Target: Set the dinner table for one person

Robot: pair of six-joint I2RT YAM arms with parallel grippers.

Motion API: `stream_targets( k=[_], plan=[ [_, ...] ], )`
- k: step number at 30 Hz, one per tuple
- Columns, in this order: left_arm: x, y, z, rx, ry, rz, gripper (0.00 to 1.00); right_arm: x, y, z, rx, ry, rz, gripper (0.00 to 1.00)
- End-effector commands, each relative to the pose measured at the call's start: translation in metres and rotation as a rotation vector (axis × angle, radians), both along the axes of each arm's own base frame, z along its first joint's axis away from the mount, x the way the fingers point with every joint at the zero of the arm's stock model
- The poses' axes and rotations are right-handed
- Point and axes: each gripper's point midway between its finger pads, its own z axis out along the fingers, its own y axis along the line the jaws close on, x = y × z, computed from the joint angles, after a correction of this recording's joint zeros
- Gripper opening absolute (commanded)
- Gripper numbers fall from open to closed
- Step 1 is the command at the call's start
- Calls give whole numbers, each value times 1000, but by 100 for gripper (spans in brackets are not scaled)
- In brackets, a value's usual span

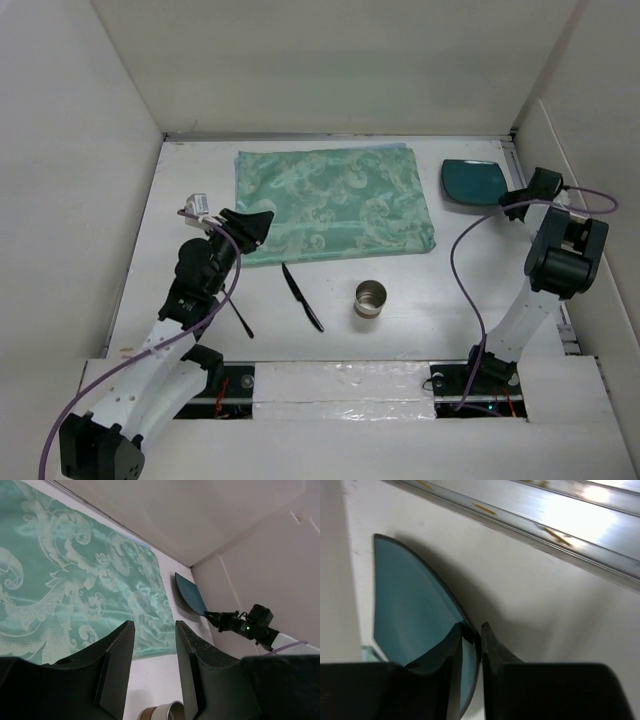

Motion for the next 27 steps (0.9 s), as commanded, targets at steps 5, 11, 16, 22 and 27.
stream_targets(
  k=[5,11,16,22,27],
  plan=[
    [-8,6,23,-5,-100,17,34,0,-1,-13,-27,218,-81,2],
    [-2,3,14,-3,-80,10,33,-10,6,-11,-63,94,-69,0],
    [-1,-1,12,0,-69,-8,33,-8,13,48,-132,-218,-31,0],
    [-7,0,23,0,-81,-17,31,-31,19,93,-168,-458,27,0],
    [-11,-1,32,19,-81,-32,31,-46,25,129,-171,-697,78,0]
  ],
)
